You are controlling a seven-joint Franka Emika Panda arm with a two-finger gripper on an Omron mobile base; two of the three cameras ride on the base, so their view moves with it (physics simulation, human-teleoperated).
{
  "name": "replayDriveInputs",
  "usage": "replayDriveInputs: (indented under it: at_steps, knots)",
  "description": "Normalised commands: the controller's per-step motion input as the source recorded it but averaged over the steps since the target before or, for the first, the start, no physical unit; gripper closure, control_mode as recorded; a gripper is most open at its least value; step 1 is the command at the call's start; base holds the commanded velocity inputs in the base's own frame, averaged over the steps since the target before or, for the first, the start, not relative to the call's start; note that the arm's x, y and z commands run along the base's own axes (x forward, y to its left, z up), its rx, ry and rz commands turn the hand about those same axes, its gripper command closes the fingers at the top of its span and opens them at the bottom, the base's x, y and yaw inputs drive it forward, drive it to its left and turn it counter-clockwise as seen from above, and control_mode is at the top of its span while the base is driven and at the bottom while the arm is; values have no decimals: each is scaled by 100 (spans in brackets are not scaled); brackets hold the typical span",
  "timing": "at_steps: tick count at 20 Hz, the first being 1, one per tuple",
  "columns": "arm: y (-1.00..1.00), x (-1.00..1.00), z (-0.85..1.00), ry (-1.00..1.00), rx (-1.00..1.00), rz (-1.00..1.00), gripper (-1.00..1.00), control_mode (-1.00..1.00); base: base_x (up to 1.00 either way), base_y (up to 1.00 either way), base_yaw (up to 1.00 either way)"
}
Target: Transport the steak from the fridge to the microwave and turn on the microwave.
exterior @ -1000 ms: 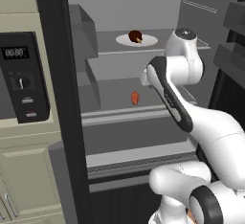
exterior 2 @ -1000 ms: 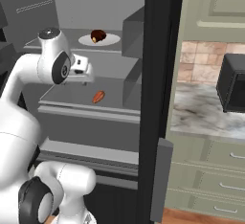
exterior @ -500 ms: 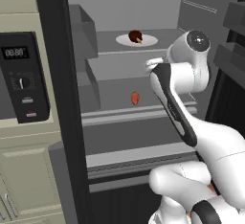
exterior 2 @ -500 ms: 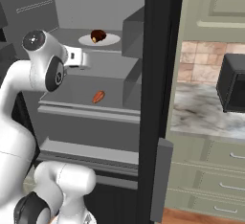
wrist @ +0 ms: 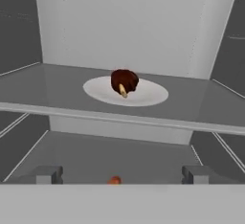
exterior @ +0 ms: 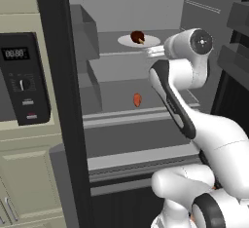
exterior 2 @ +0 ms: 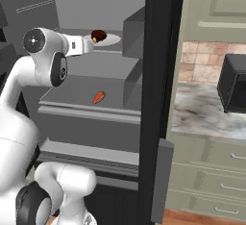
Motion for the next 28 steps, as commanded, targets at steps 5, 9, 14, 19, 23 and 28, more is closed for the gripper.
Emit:
replayDriveInputs:
  at_steps: [5, 9, 14, 19, 23, 28]
  knots:
    - [0, 48, 38, 0, 2, 0, -100, -100, 0, 0, 0]
    - [0, 50, 22, 0, 0, 0, -100, -100, 0, 0, 0]
    - [0, 56, 3, 0, 0, 0, -100, -100, 0, 0, 0]
    - [4, 56, 0, 7, 0, 0, -100, -100, 0, 0, 0]
    - [7, 51, 0, 17, 0, 0, -100, -100, 0, 0, 0]
    - [10, 45, 0, 13, 0, 0, -100, -100, 0, 0, 0]
